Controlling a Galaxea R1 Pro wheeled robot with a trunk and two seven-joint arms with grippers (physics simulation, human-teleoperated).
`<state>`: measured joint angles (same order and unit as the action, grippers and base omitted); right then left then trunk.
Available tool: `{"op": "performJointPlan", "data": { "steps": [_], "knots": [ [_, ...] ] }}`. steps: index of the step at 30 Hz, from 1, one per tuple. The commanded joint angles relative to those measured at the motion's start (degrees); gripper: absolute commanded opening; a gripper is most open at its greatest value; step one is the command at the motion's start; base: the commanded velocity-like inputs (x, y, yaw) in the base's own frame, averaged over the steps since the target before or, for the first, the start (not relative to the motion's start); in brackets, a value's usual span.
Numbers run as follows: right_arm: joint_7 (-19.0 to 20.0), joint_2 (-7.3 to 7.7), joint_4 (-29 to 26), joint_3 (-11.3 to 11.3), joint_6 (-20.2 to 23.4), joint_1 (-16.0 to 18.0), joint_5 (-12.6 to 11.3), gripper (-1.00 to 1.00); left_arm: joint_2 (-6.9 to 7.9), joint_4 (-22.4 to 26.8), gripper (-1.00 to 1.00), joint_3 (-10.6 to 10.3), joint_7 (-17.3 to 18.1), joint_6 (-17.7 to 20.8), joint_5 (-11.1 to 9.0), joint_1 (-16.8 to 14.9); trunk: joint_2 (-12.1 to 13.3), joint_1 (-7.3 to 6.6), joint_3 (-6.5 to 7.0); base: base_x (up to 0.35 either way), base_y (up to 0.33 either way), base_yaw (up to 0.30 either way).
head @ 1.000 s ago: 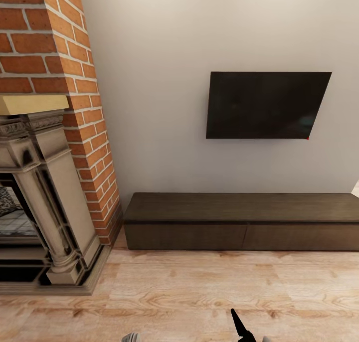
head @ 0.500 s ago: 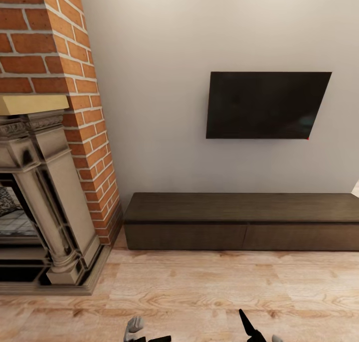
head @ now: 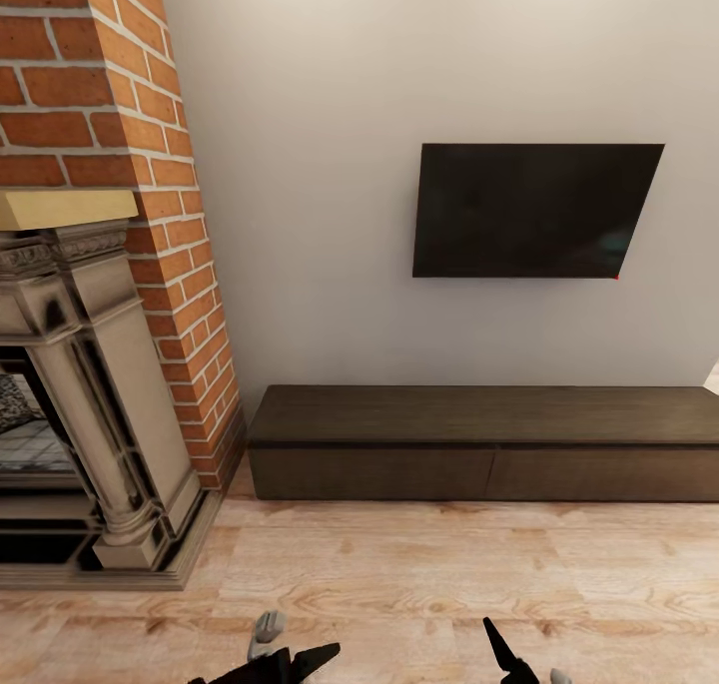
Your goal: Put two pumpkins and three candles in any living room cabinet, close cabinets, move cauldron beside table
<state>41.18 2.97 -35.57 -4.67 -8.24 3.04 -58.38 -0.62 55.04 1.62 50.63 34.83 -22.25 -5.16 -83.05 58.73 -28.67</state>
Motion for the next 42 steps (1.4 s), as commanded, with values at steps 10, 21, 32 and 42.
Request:
{"op": "performJointPlan", "data": {
  "steps": [10, 21, 32, 42],
  "knots": [
    [0.5, 5.5, -0.3, -0.3, 13.6, 1.6, -1.8, 1.0, 0.14, -1.4, 1.0, 0.6, -0.8, 16.5, -0.3, -16.5, 0.0, 0.0, -0.06, 0.0, 0.0, 0.0],
    [0.6, 6.83, -0.5, -0.4, 23.5, 4.9, -11.3, 1.0, 0.1, -1.4, 1.0, 0.4, -0.8, 17.2, -0.3, -16.9, 0.0, 0.0, -0.06, 0.0, 0.0, 0.0],
    [-1.6, 6.99, 0.1, -0.3, 25.7, 6.6, -20.3, 1.0, -0.3, -1.3, 1.0, 0.3, -0.1, 17.2, -0.3, -16.9, 0.0, 0.0, -0.06, 0.0, 0.0, 0.0],
    [-1.6, 6.4, 0.2, -2.7, 24.5, 6.6, -22.9, 1.0, -0.4, -1.4, 1.0, 0.2, 0.4, 19.3, -0.5, -16.8, 0.0, 0.0, -0.06, 0.071, -0.009, 0.0]
  ]
}}
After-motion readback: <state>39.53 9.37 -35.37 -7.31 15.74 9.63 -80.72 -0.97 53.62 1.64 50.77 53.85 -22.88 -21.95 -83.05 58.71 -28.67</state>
